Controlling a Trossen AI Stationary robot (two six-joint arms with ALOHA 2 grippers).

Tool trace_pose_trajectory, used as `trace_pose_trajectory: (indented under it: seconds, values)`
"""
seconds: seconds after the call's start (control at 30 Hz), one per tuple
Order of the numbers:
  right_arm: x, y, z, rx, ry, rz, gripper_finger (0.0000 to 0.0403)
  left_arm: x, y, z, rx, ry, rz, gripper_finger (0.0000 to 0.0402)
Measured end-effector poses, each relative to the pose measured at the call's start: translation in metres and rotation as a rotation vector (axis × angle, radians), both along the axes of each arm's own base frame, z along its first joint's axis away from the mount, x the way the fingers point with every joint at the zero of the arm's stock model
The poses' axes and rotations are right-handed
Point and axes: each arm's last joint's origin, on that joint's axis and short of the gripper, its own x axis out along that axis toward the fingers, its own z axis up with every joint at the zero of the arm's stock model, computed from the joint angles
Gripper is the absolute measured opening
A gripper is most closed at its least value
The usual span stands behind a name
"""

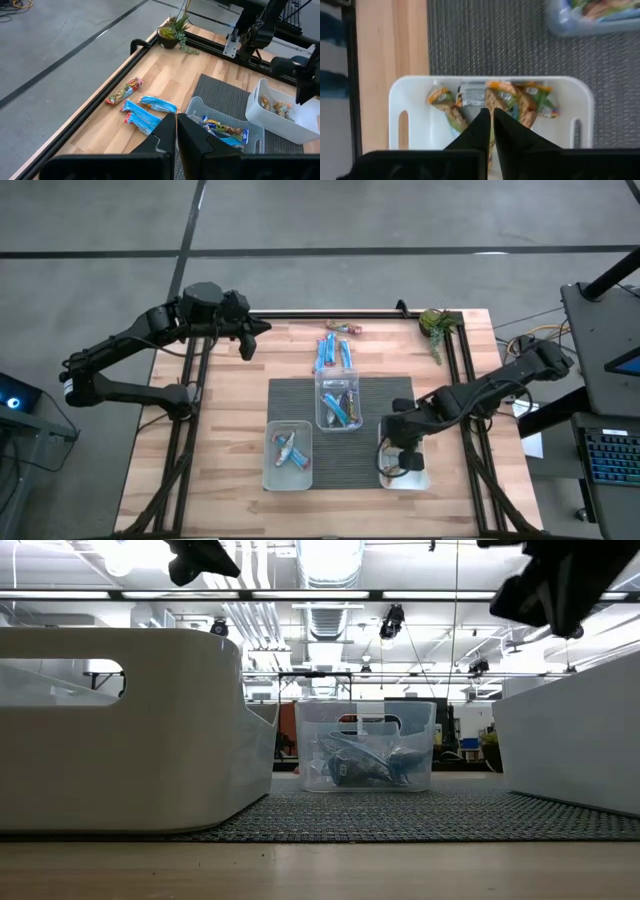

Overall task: Pick and place Granola Bars by type
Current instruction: Put the red granola bar into the gray bin

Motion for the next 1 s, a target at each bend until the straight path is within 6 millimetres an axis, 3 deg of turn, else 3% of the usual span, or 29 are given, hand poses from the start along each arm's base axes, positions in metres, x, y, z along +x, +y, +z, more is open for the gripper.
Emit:
trace_pose_trajectory:
  seconds: [0.27,0.5,0.7,1.0]
  values:
    - [-0.004,-0.011,0.02,0.0,-0.053,-0.082,0.0009,0.001,0.001,0.003,0.006,-0.034,0.004,0.0]
    - [-0.011,-0.031,0.05,-0.055,-0.108,-0.225,0.0009,0.0,0.001,0.025,0.079,-0.086,0.014,0.0]
    - [-0.011,-0.061,0.086,-0.036,-0.234,-0.356,0.0009,0.0,0.002,0.033,0.106,-0.093,0.009,0.0]
    - [-0.013,-0.116,0.142,-0.062,-0.42,-0.461,0.0008,0.002,0.003,0.026,0.094,-0.071,0.01,0.0]
